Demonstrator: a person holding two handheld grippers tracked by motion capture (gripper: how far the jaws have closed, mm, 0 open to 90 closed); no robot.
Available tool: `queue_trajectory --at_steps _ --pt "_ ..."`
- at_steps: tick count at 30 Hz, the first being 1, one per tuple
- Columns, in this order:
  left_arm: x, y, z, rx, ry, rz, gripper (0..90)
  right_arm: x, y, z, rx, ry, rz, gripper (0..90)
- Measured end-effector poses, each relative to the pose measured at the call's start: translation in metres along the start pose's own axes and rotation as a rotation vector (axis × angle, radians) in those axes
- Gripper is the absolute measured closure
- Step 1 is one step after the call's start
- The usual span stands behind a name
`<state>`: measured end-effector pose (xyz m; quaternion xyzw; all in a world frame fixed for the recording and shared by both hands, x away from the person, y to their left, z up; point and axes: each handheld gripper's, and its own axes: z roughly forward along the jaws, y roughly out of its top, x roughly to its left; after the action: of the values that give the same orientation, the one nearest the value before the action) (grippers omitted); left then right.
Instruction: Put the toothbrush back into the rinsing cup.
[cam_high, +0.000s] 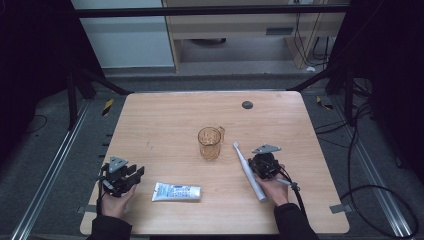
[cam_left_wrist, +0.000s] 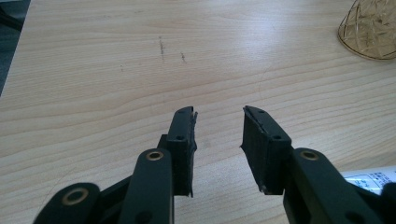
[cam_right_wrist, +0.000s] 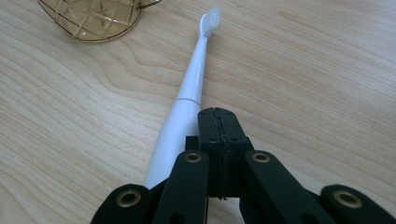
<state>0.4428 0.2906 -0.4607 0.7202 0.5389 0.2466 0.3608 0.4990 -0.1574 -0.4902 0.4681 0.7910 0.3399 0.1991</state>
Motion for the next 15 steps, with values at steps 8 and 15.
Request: queue_trajectory --at_steps 8,15 --pt "0.0000 -0.0001 0.0002 0.001 -0.002 0.001 63.1 0.0016 0.0007 0.0002 0.008 0.014 -0.022 90.0" --pt "0.0000 -0.0001 0.0001 0.000 -0.004 0.002 62.9 0.0023 0.0010 0.0008 0.012 0.029 -0.028 90.0"
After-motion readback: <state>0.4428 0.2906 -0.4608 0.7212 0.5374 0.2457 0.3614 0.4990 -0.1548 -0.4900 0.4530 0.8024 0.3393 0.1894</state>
